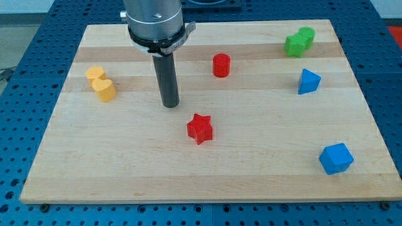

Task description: Push the red star to the bottom center

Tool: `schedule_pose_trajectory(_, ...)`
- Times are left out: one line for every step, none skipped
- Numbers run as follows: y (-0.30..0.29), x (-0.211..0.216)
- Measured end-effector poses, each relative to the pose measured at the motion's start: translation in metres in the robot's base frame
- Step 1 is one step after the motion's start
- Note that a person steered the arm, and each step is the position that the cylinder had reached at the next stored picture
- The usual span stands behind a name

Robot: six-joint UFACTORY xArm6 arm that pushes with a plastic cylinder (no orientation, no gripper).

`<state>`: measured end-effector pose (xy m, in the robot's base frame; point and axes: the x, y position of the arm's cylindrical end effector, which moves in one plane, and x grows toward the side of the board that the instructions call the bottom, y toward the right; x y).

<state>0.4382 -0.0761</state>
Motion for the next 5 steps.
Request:
schedule_pose_trajectory(0.016,-0.003)
schedule_pose_trajectory(0.064,-0.012)
schedule_pose_trajectory(0.064,-0.009)
schedule_pose_trajectory(0.058,0.056)
schedule_pose_trajectory(0.058,0.056)
